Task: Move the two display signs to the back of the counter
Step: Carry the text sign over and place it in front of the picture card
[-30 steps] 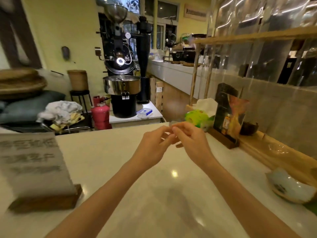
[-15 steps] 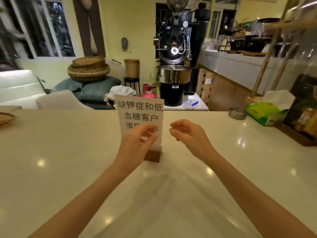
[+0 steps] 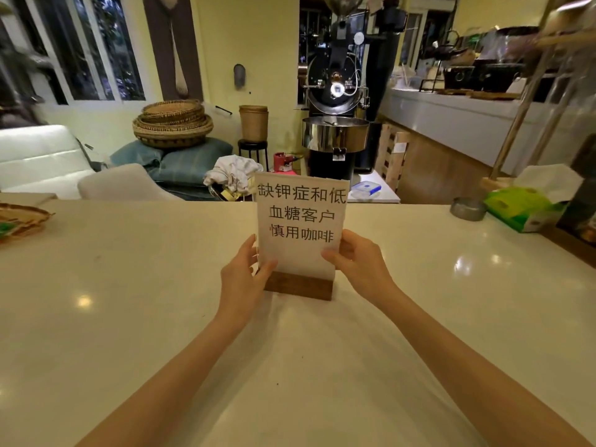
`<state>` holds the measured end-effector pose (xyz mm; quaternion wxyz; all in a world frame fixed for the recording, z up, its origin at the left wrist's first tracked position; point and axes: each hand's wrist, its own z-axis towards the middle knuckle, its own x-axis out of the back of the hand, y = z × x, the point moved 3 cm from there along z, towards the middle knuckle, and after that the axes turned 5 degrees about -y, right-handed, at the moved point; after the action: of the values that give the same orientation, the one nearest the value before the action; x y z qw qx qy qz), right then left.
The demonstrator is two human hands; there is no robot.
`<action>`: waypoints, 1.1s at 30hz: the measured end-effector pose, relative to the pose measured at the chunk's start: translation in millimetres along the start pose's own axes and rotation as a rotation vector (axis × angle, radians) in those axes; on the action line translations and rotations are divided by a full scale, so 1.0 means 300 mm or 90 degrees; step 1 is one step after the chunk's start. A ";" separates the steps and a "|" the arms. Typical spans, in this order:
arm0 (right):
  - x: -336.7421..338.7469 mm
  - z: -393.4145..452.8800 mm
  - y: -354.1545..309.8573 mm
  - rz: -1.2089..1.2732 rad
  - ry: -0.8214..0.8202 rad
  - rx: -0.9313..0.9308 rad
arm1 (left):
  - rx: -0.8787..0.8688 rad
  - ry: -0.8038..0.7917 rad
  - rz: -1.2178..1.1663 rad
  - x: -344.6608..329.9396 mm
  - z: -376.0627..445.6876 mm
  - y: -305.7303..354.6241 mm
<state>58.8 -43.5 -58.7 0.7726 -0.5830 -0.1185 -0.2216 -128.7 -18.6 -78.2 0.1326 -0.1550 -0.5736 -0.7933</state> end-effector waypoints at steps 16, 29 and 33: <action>0.151 -0.061 0.045 0.002 0.059 -0.015 | -0.037 -0.024 -0.034 -0.190 0.021 0.067; 0.579 -0.249 0.192 -0.113 0.222 -0.078 | -0.157 -0.186 0.000 -0.682 0.018 0.291; 0.732 -0.308 0.248 -0.151 0.271 -0.113 | -0.185 -0.238 -0.010 -0.861 0.003 0.378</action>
<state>279.4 -159.9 -51.7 0.6948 -0.5708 -0.0008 -0.4375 152.2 -44.0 -82.2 -0.0054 -0.3122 -0.4695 -0.8259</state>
